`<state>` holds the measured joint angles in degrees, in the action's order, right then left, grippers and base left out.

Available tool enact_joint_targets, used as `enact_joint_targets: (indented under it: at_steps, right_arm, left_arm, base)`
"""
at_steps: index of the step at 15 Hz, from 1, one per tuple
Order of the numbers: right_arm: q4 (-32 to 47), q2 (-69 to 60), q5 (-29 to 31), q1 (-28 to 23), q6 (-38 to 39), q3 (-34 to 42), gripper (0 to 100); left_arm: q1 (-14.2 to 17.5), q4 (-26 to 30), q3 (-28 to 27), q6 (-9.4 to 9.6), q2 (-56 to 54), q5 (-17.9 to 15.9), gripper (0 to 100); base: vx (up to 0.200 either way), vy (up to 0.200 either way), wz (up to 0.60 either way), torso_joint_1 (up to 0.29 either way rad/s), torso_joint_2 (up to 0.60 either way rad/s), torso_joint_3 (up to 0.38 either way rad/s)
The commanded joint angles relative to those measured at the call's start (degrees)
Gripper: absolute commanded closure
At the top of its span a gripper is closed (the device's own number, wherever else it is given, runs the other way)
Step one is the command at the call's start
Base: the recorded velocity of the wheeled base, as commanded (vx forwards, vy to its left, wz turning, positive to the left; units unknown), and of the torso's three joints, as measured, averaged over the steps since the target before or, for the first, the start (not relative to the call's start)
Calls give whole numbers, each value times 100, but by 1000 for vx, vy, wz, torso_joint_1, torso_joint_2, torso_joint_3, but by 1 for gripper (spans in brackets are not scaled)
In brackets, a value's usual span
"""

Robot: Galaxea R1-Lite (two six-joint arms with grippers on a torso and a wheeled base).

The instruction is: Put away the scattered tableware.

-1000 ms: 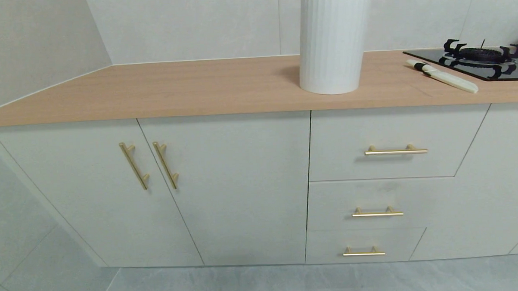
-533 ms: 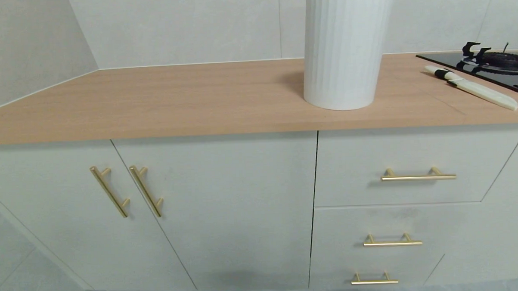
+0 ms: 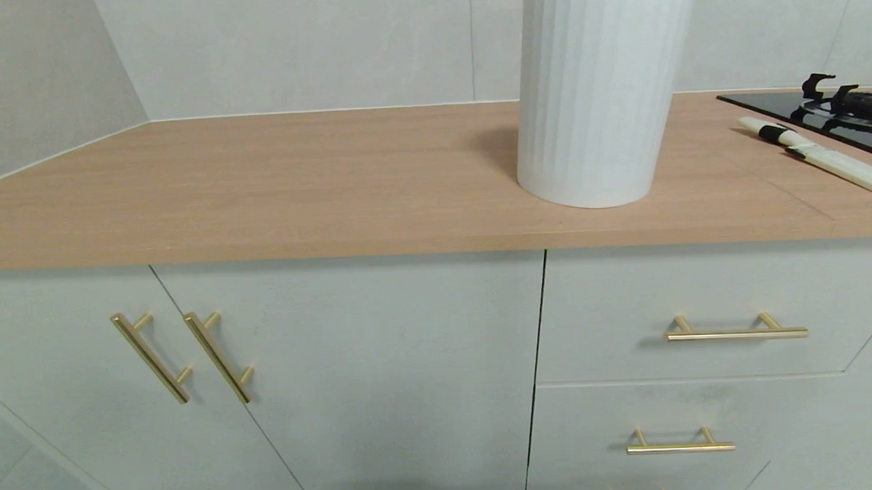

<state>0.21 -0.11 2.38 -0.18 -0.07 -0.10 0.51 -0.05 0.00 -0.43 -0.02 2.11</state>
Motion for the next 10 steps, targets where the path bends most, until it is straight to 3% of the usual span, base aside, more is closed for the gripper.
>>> enact_joint_targets:
  at_steps: [1,7,8,10]
  right_arm:
    - [-3,11,0,1,-1,1,0]
    - [-3,11,-9,1,-1,1,0]
    - [6,11,-9,1,-1,1,0]
    - [6,11,-9,1,-1,1,0]
  left_arm:
    - [2,-4,0,-1,2,0,0]
    - [2,-4,0,-1,2,0,0]
    - [2,-4,0,-1,2,0,0]
    - [2,-4,0,-1,2,0,0]
  base:
    - [0,0,0,0,0,0]
    - [0,0,0,0,0,0]
    - [0,0,-600,12,-2,-2]
    - [0,0,0,0,0,0]
